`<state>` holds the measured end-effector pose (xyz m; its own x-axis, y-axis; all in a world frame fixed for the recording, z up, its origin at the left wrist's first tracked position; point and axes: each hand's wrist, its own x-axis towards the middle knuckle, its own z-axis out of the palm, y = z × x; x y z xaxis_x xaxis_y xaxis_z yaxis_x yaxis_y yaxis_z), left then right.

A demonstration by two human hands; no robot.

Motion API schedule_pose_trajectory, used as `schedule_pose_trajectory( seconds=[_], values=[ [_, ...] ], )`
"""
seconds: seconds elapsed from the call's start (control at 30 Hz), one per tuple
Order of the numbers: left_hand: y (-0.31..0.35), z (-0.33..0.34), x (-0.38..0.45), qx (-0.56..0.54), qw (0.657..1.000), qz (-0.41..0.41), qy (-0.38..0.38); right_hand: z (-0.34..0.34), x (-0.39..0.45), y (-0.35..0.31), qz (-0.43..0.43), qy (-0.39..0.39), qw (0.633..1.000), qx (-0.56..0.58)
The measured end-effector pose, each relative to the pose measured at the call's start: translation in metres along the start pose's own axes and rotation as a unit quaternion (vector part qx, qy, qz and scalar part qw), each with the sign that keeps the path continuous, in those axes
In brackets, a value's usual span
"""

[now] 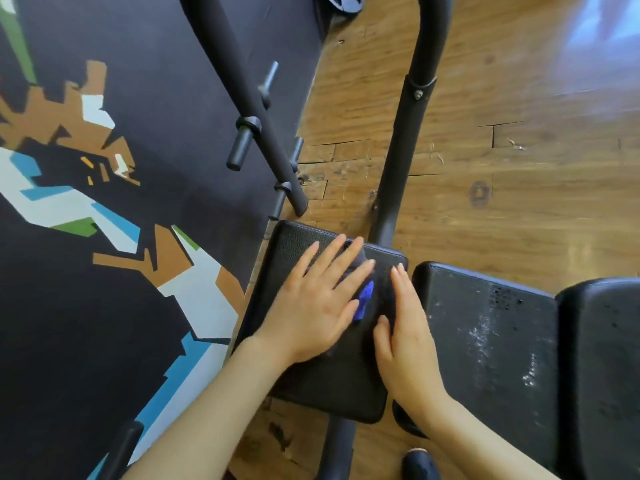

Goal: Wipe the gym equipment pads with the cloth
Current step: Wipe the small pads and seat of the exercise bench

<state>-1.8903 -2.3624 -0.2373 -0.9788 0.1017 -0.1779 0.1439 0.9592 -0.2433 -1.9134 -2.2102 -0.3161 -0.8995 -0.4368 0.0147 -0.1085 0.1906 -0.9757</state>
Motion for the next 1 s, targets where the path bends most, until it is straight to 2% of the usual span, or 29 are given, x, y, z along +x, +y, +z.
schedule_pose_trajectory(
  seconds=[0.1, 0.17, 0.23, 0.3, 0.37, 0.6, 0.67, 0.77, 0.9, 1.0],
  values=[
    [-0.029, -0.001, -0.026, 0.008, 0.999, -0.035, 0.006, 0.012, 0.010, -0.014, -0.048, 0.023, 0.999, 0.003],
    [-0.042, 0.003, -0.032, -0.019, 0.999, -0.042, 0.003, 0.023, 0.016, -0.026, -0.057, 0.000, 0.998, -0.009],
    [-0.047, 0.007, -0.034, -0.047, 0.998, -0.040, 0.007, 0.036, 0.019, -0.032, -0.047, -0.022, 0.997, -0.062],
    [-0.048, 0.010, -0.031, -0.069, 0.997, -0.039, 0.011, 0.042, 0.016, -0.030, -0.060, -0.009, 0.989, -0.133],
    [-0.048, 0.012, -0.026, -0.078, 0.996, -0.044, 0.011, 0.038, 0.008, -0.021, -0.073, 0.003, 0.986, -0.152],
    [-0.038, 0.027, -0.017, 0.029, 0.998, -0.050, -0.007, 0.022, -0.038, -0.013, -0.019, 0.031, 0.995, -0.088],
    [-0.037, 0.029, -0.018, 0.031, 0.998, -0.057, 0.002, 0.036, -0.028, -0.017, 0.002, 0.040, 0.990, -0.139],
    [-0.035, 0.028, -0.018, 0.032, 0.998, -0.058, 0.011, 0.055, -0.004, -0.020, 0.004, 0.011, 0.969, -0.248],
    [-0.033, 0.029, -0.018, 0.032, 0.998, -0.059, 0.008, 0.059, -0.005, -0.018, -0.009, 0.028, 0.966, -0.257],
    [-0.032, 0.028, -0.018, 0.030, 0.998, -0.056, 0.007, 0.062, -0.047, -0.018, -0.055, -0.004, 0.971, -0.231]
  ],
)
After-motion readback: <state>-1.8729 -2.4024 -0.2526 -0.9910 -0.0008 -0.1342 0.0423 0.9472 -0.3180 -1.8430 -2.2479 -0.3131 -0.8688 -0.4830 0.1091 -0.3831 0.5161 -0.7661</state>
